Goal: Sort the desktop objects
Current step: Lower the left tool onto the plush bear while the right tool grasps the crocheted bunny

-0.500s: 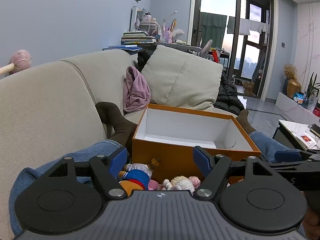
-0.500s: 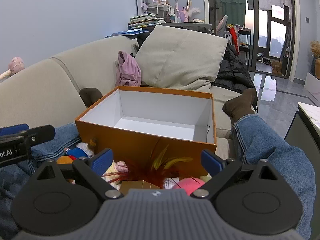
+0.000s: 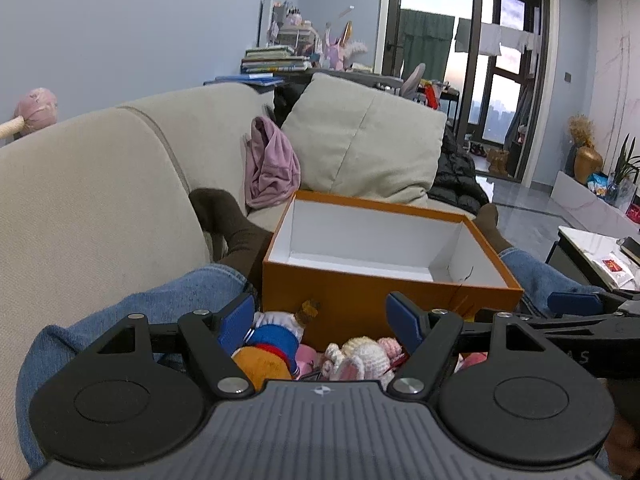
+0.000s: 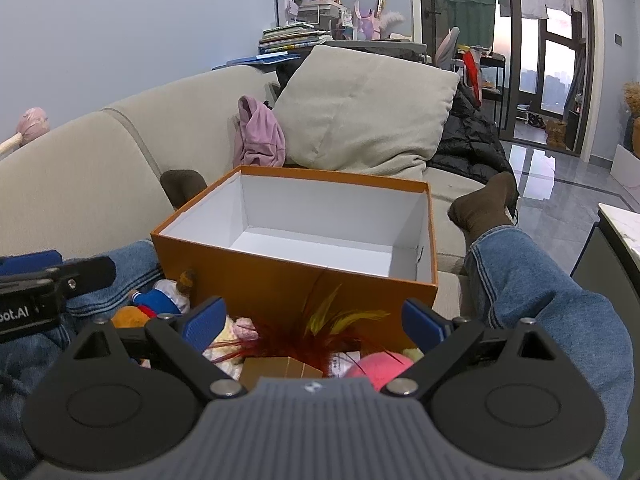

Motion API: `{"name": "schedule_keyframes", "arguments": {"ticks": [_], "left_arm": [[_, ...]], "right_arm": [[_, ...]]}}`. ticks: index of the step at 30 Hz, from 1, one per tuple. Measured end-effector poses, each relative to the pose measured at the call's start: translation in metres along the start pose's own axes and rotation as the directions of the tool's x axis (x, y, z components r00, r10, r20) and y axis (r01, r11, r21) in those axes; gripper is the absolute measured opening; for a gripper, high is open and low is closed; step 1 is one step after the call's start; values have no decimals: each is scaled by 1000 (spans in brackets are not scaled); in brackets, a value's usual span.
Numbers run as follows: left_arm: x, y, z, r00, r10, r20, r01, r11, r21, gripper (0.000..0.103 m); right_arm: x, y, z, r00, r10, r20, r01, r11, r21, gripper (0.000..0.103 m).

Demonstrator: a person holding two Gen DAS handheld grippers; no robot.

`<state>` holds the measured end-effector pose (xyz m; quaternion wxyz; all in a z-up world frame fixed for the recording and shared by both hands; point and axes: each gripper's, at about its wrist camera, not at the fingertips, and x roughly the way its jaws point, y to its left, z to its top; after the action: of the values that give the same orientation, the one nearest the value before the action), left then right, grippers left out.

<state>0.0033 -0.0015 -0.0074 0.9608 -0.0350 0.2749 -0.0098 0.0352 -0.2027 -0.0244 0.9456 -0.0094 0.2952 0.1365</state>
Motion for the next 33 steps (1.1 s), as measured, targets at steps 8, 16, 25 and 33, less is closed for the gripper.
{"name": "schedule_keyframes", "arguments": {"ticks": [8,16,25,33], "left_arm": [[12,1,-3,997,12,-71,-12,1000,-2,86],[25,2,-6,990,19,-140,-19,1000,5,86],[47,14,-13,964,-11,-267,6,1000,-21,66],[66,9,-24,929,-65,-365,74,997,12,60]], "right_arm": [[6,4,-2,1000,3,-11,-3,1000,-15,95],[15,9,-3,1000,16,-23,-17,999,-40,95],[34,18,-10,989,97,-107,-106,991,-82,71],[59,20,-16,953,205,-224,-221,974,-50,42]]}}
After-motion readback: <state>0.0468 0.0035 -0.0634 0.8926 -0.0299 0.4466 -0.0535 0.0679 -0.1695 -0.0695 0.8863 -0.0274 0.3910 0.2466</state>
